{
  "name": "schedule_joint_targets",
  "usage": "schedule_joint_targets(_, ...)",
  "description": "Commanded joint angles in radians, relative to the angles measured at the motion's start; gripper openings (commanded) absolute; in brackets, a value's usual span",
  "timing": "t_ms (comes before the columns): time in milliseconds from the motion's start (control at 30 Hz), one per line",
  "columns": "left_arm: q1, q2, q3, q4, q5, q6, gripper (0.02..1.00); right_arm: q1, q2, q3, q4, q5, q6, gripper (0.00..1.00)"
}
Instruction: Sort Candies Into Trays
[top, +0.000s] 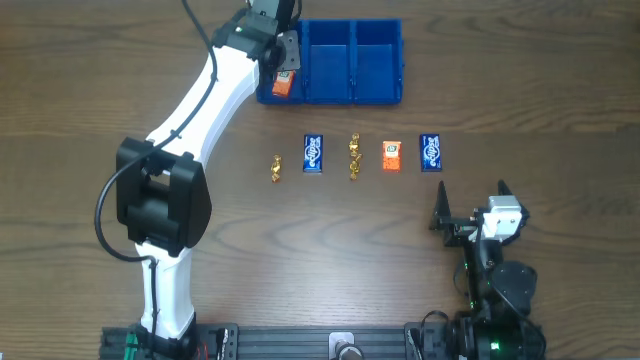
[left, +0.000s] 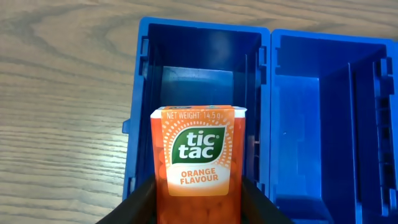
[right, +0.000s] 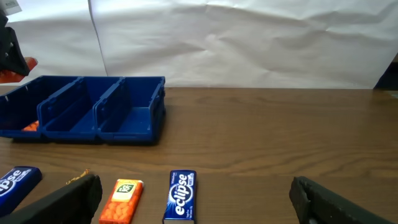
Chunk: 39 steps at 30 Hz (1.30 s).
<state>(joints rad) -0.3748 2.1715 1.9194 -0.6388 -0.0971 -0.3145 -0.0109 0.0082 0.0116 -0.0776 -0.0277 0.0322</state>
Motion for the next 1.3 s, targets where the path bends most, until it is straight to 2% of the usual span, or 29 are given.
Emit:
schedule_joint_targets(33,0.002,0.016,0.021,-0.001,0.02,0.031,0.286,-0.004,-0.005,-0.004,-0.003,-0.003,-0.014,1.0)
schedule_joint_targets(100,0.002,0.016,0.021,-0.008,0.02,0.031,0.305,-0.005,-0.005,-0.004,-0.003,-0.003,-0.014,1.0)
schedule_joint_targets(167,0.002,0.016,0.021,-0.015,0.02,0.031,0.371,-0.004,-0.005,-0.004,-0.003,-0.003,-0.014,1.0)
schedule_joint_targets(200,0.002,0.016,0.021,-0.018,0.02,0.031,0.424,-0.004,-0.005,-0.004,-0.003,-0.003,-0.014,1.0)
schedule_joint_targets(233,0.002,0.016,0.021,-0.019,0.02,0.031,0.531,-0.005,-0.005,-0.004,-0.003,-0.003,-0.014,1.0)
schedule_joint_targets(300,0.003,0.016,0.021,-0.018,0.019,0.031,0.684,-0.005,-0.005,-0.004,-0.003,-0.003,-0.014,1.0)
schedule_joint_targets(367,0.003,0.016,0.021,-0.015,0.018,0.03,0.748,-0.005,-0.005,-0.004,-0.003,-0.003,-0.014,0.998)
schedule_joint_targets(533,-0.037,-0.018,0.075,-0.031,-0.004,-0.031,0.748,-0.005,-0.005,-0.004,-0.003,-0.003,-0.014,1.0)
schedule_joint_targets(700,-0.229,-0.034,0.289,-0.2,-0.089,-0.205,0.733,-0.005,-0.005,-0.004,-0.003,-0.003,-0.014,1.0)
schedule_joint_targets(800,-0.364,-0.029,0.288,-0.242,-0.124,-0.305,0.713,-0.005,-0.005,-0.004,-0.003,-0.003,-0.014,1.0)
schedule_joint_targets(1000,-0.492,0.069,0.248,-0.283,-0.123,-0.397,0.687,-0.004,-0.005,-0.004,-0.003,-0.003,-0.014,0.998)
schedule_joint_targets(1300,-0.516,0.245,0.248,-0.288,-0.038,-0.48,0.645,-0.004,-0.005,-0.004,-0.003,-0.003,-0.014,1.0)
